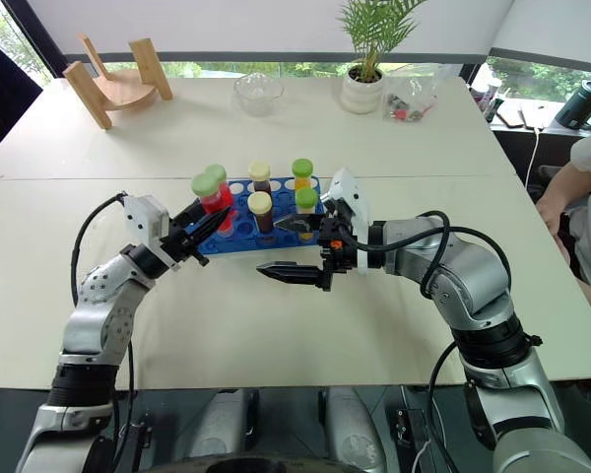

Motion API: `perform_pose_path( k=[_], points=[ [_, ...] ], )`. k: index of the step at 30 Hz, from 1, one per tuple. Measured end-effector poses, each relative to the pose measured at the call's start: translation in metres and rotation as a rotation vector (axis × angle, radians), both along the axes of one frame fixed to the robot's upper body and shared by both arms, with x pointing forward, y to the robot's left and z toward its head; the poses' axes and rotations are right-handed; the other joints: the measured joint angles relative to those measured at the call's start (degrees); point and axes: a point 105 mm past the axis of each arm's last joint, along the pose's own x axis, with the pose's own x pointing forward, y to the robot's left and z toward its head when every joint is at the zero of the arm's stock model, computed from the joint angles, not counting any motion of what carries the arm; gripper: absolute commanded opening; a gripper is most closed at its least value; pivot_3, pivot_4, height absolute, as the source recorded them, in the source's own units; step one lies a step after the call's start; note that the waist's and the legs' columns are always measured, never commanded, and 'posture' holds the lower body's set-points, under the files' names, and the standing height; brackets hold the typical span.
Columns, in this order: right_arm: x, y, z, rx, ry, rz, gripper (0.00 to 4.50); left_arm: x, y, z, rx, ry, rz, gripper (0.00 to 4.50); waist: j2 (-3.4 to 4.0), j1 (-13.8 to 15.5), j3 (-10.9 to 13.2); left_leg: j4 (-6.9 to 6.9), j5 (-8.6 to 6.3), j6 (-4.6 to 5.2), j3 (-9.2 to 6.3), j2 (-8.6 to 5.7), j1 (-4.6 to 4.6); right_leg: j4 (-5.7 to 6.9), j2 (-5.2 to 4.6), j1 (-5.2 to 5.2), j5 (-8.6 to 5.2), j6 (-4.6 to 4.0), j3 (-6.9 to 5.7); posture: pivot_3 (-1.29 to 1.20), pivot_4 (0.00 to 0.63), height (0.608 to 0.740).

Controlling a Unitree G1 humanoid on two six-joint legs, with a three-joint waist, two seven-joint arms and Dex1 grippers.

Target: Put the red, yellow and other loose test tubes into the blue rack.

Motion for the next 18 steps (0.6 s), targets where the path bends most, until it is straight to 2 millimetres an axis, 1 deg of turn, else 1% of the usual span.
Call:
perform_pose_path(
  k=[5,9,12,18],
  points=[
    [0.0,0.002,0.0,0.012,0.006,0.003,4.5,0.001,-0.006,0.0,-0.014,0.002,-0.004,0.8,0.02,0.0,0.0,-0.01,0.0,0.0,0.0,0.0,-0.05,-0.2,0.0,0.04,0.0,0.01,0.0,0.0,0.15,0.74],
    [0.0,0.003,0.0,0.018,0.006,0.004,4.5,0.002,-0.007,0.001,-0.002,-0.01,0.008,0.8,0.03,0.0,0.0,-0.03,0.0,0.0,0.0,0.0,-0.07,-0.33,0.0,0.07,0.01,0.01,0.0,0.0,0.15,0.74],
    [0.0,0.004,0.0,0.021,0.006,0.0,4.5,0.002,-0.005,0.001,0.003,-0.017,0.02,0.8,0.04,0.0,0.0,-0.06,0.0,0.01,0.0,0.01,-0.07,-0.36,0.0,0.07,0.01,0.01,0.0,0.0,0.15,0.74],
    [0.001,0.006,-0.001,0.033,0.011,-0.007,4.5,0.003,0.005,0.002,0.004,-0.017,0.066,0.8,0.05,-0.2,0.0,-0.08,-0.01,0.01,0.0,0.02,-0.07,-0.38,0.0,0.07,0.01,0.01,-0.01,0.0,0.15,0.74]
  ],
)
